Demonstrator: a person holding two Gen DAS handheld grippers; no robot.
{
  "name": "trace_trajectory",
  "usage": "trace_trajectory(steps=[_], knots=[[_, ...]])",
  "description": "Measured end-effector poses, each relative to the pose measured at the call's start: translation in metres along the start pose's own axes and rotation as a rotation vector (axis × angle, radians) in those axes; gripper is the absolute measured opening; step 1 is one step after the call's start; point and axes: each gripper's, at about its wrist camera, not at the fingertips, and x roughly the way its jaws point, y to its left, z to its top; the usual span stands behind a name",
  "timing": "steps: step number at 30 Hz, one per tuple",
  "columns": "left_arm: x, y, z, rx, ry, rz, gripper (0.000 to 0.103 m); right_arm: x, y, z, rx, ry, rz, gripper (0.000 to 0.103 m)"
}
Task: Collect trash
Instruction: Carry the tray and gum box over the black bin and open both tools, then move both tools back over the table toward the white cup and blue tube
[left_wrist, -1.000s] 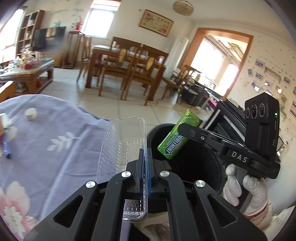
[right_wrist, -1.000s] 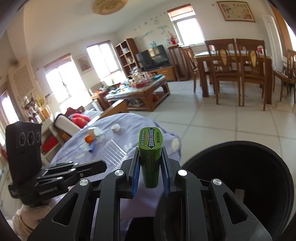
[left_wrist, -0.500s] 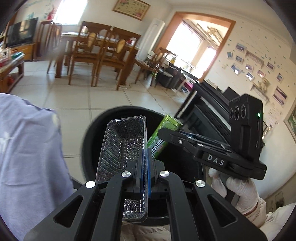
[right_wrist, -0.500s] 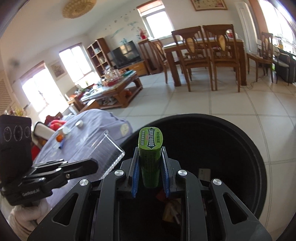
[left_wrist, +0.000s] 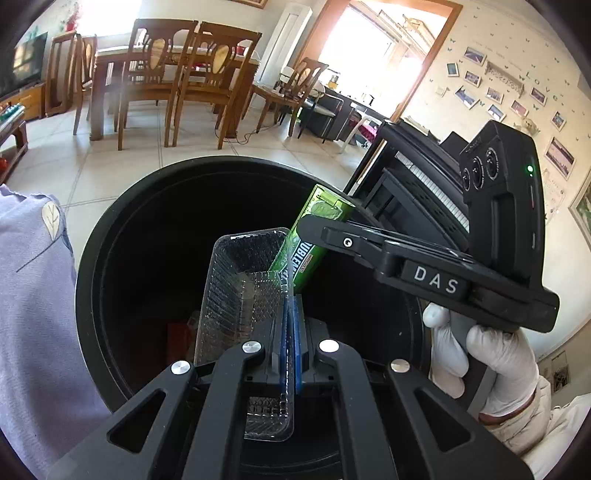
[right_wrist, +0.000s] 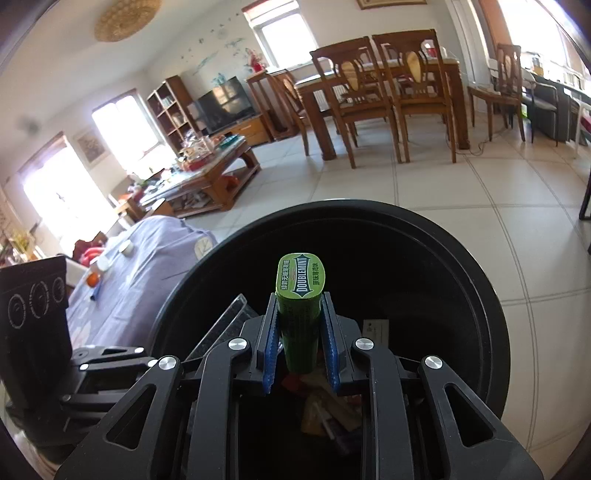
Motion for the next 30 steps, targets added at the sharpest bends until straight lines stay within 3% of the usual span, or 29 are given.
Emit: trace_trajectory(steps=[5, 7, 9, 12, 13, 14, 16, 21, 23, 28, 30], knots=[[-0.003, -0.004, 0.002, 0.005, -0.007, 0.013, 0.007, 0.001, 0.003, 0.002, 0.015, 0.000, -0.009, 0.022], [-0.005, -0.004, 0.002, 0.005, -0.008, 0.010, 0.007, 0.000, 0.007, 0.002, 0.016, -0.006, -0.012, 0.030], [-0.009, -0.004, 0.001, 0.005, -0.013, 0.006, 0.007, -0.002, 0.009, 0.004, 0.023, -0.017, -0.017, 0.047], [-0.016, -0.005, -0.002, 0.004, -0.026, 0.007, 0.014, -0.005, 0.015, 0.005, 0.017, -0.026, -0.022, 0.054], [-0.019, -0.004, -0.003, 0.002, -0.032, 0.012, 0.032, -0.006, 0.016, 0.006, 0.014, -0.027, -0.022, 0.055], [-0.025, -0.003, -0.004, -0.002, -0.046, 0.021, 0.061, -0.007, 0.018, 0.006, 0.011, -0.030, -0.023, 0.056], [-0.036, -0.001, -0.005, -0.002, -0.090, 0.040, 0.084, -0.008, 0.025, 0.007, 0.004, -0.034, -0.023, 0.060], [-0.067, 0.010, -0.010, -0.022, -0.147, 0.068, 0.088, -0.008, 0.049, 0.012, -0.027, -0.042, -0.004, 0.063], [-0.081, 0.019, -0.012, -0.043, -0.171, 0.087, 0.096, -0.006, 0.061, 0.015, -0.038, -0.049, 0.010, 0.071], [-0.109, 0.039, -0.017, -0.088, -0.191, 0.139, 0.098, 0.002, 0.102, 0.024, -0.082, -0.050, 0.055, 0.077], [-0.120, 0.047, -0.020, -0.102, -0.198, 0.169, 0.098, 0.006, 0.120, 0.026, -0.096, -0.052, 0.082, 0.086]])
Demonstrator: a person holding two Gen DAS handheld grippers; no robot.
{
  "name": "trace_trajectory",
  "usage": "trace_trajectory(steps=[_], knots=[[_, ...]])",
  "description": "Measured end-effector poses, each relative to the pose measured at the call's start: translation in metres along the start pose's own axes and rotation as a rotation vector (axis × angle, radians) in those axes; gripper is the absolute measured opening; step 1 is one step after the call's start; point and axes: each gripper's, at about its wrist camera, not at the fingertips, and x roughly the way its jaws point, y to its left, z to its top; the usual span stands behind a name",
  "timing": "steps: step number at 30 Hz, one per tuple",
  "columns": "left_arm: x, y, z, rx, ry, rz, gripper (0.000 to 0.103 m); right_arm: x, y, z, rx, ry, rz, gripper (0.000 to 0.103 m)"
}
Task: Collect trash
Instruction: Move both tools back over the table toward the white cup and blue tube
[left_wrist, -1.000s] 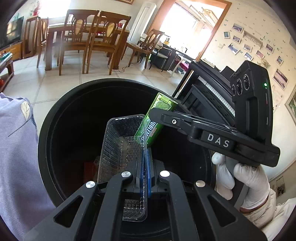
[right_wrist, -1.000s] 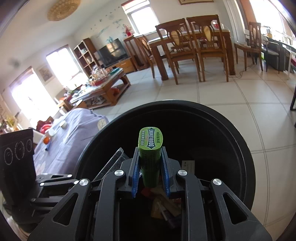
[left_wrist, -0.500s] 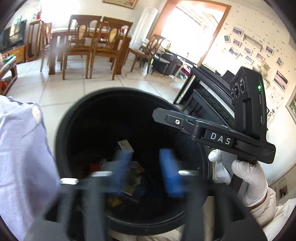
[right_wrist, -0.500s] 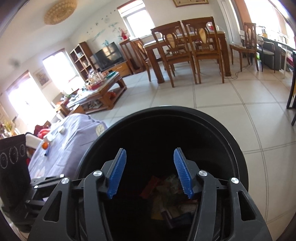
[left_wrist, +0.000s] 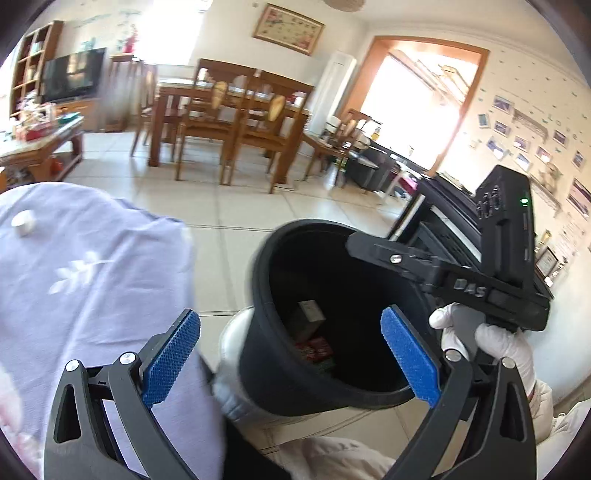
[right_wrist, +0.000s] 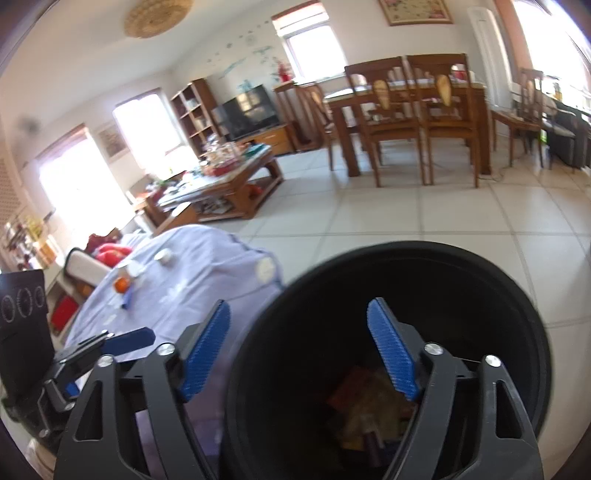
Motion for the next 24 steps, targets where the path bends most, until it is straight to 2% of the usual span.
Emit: trace_trajectory(steps=[6, 17, 24], knots=[[-0.034, 0.040, -0.007, -0.044, -0.026, 0.092, 0.098, 0.016, 0.054, 0.006, -0.058, 0.007, 0.069, 0.096], [-0.101, 0.157, -0.017, -0.276, -0.080, 0.281, 0.098, 0.069, 0.159, 0.003, -0.222, 0.102, 0.199, 0.096], [-0.126, 0.210, -0.019, -0.349, -0.088, 0.382, 0.098, 0.112, 0.218, -0.005, -0.306, 0.166, 0.269, 0.096]])
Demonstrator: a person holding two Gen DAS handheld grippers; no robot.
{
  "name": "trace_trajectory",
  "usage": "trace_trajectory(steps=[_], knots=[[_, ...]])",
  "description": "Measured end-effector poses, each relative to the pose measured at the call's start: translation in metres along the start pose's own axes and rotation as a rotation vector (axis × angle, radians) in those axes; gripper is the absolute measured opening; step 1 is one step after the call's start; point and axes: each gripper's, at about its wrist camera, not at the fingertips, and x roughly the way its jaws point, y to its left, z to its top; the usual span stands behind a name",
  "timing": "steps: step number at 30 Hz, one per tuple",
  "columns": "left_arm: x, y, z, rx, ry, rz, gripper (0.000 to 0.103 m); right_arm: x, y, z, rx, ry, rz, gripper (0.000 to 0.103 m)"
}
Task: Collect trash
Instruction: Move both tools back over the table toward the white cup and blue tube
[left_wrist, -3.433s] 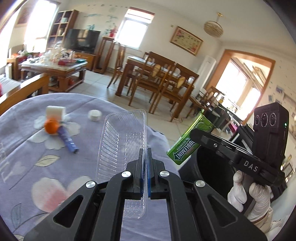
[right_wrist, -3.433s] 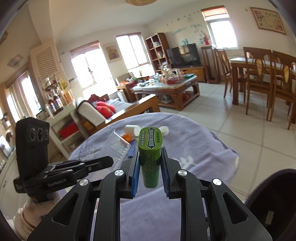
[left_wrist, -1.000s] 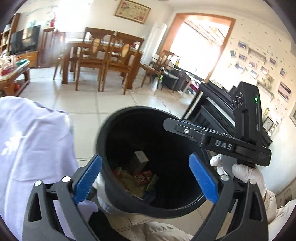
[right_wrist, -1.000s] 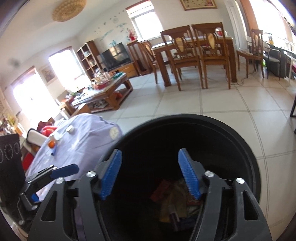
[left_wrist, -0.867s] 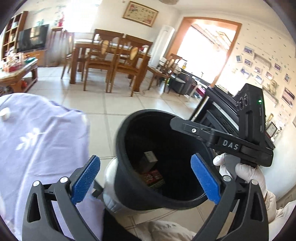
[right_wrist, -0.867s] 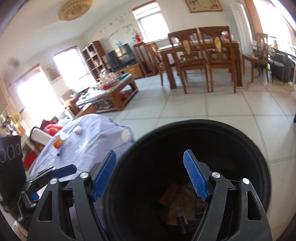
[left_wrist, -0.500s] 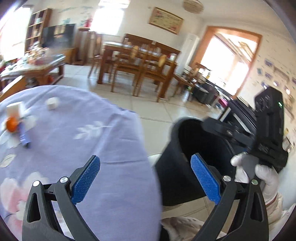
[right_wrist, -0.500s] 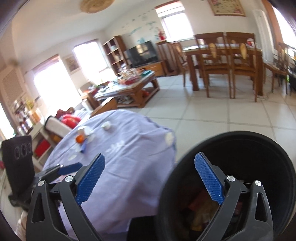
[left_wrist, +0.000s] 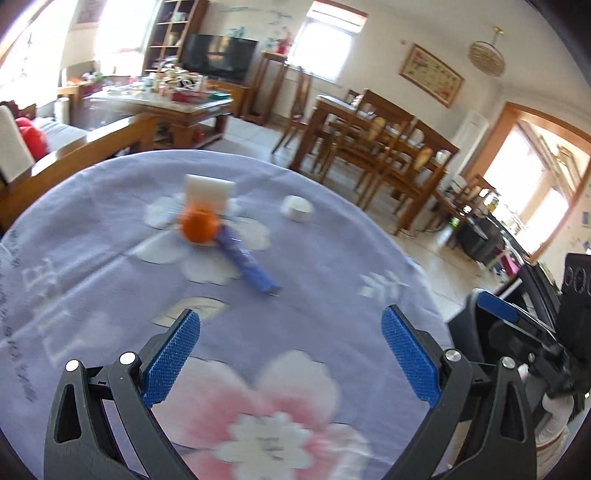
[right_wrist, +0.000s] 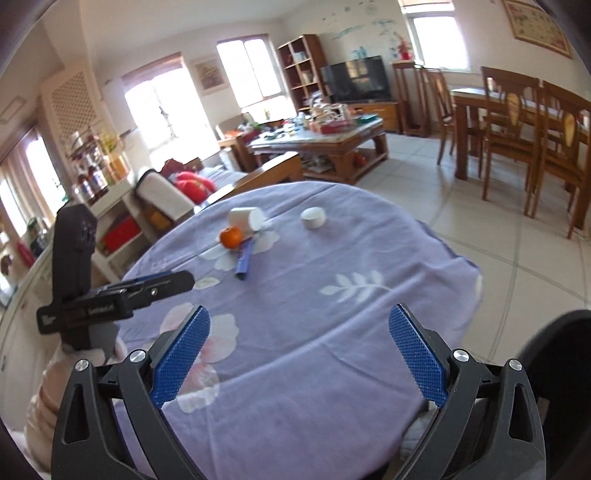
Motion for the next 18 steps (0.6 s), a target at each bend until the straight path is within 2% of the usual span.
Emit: trace_trajectory(steps=[5, 8, 13, 18], knots=[[0.006, 0.025, 0.019, 0.010, 0.021, 0.054, 0.098, 0.035, 0.026, 0.010, -0.069, 0.024, 0.032, 0.096], [0.010, 0.038, 0.034, 0.032, 0.033, 0.079, 0.098, 0.056, 0.044, 0.016, -0.152, 0.037, 0.016, 0.094], [0.038, 0.049, 0.063, 0.046, 0.077, 0.100, 0.098, 0.099, 0.063, 0.029, -0.200, 0.110, 0.033, 0.086], [0.070, 0.056, 0.083, 0.056, 0.128, 0.119, 0.098, 0.139, 0.069, 0.039, -0.219, 0.168, 0.049, 0.084]])
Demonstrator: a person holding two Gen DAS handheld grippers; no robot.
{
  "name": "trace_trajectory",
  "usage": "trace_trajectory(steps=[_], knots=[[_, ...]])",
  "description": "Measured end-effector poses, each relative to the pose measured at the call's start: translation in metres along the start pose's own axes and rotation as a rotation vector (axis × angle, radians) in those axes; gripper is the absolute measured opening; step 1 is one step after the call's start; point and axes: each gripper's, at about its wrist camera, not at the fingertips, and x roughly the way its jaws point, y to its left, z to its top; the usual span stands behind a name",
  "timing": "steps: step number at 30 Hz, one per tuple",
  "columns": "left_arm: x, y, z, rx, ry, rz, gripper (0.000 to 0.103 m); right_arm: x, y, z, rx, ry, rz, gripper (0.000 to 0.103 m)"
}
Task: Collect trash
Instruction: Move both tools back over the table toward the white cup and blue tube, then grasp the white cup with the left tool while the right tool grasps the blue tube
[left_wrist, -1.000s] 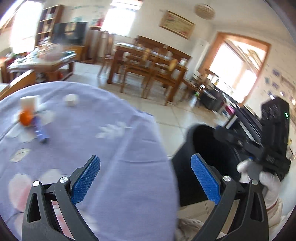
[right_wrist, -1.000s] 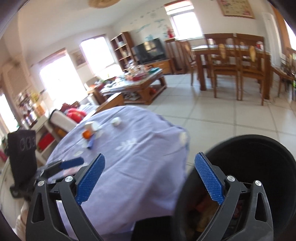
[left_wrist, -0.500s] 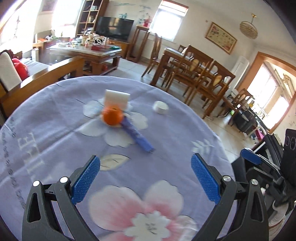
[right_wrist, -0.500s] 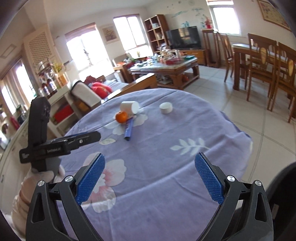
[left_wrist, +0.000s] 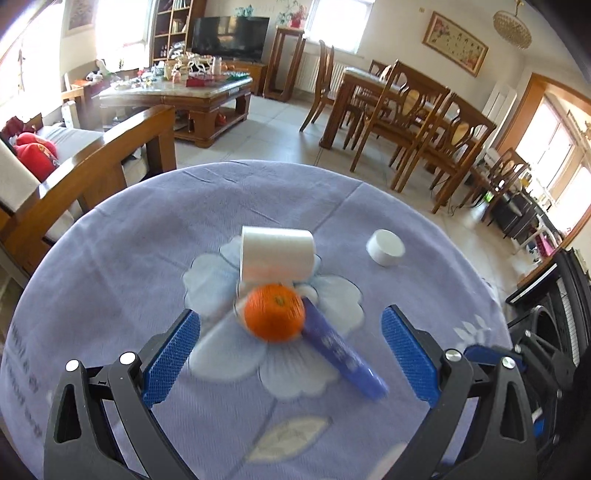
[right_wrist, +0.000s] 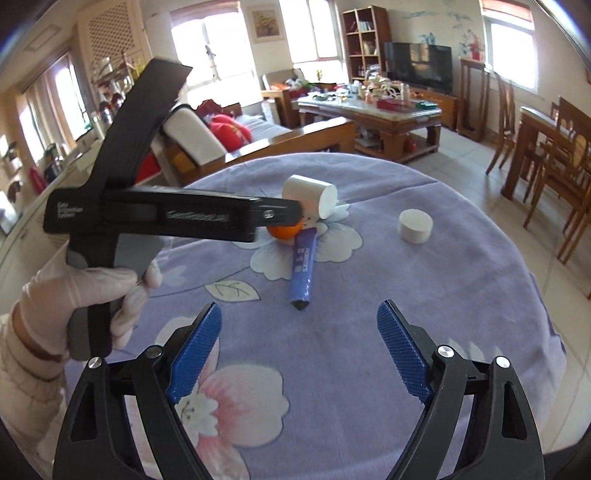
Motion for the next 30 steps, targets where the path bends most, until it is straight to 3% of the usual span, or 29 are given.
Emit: trace_trajectory(steps=[5, 8, 9, 11, 12, 19, 25, 27, 30], knots=[[0.022, 0.007, 0.012, -0.010, 0.022, -0.006, 0.097, 0.029, -0.001, 0.014, -0.009, 0.044, 0.013, 0.082], [0.029, 0.009, 0.014, -0.007, 0.030, -0.007, 0.096, 0.041, -0.003, 0.019, -0.002, 0.069, 0.023, 0.074], [0.031, 0.010, 0.014, -0.005, 0.032, -0.007, 0.093, 0.046, -0.004, 0.020, 0.000, 0.078, 0.023, 0.072], [0.035, 0.012, 0.015, -0.006, 0.045, -0.007, 0.073, 0.054, -0.005, 0.023, 0.000, 0.095, 0.023, 0.067], [0.037, 0.012, 0.015, -0.010, 0.052, -0.010, 0.069, 0.056, -0.004, 0.023, -0.001, 0.101, 0.024, 0.066], [0.037, 0.016, 0.016, -0.013, 0.024, -0.011, 0.055, 0.070, 0.001, 0.024, -0.018, 0.120, 0.013, 0.054], [0.034, 0.010, 0.017, 0.019, 0.009, -0.001, 0.047, 0.073, 0.002, 0.029, -0.039, 0.122, -0.014, 0.031], [0.033, 0.013, 0.016, 0.006, 0.004, -0.010, 0.047, 0.073, -0.001, 0.028, -0.029, 0.121, -0.017, 0.019], [0.030, 0.017, 0.016, -0.008, -0.001, -0.008, 0.047, 0.070, -0.005, 0.026, -0.002, 0.118, 0.001, 0.016]])
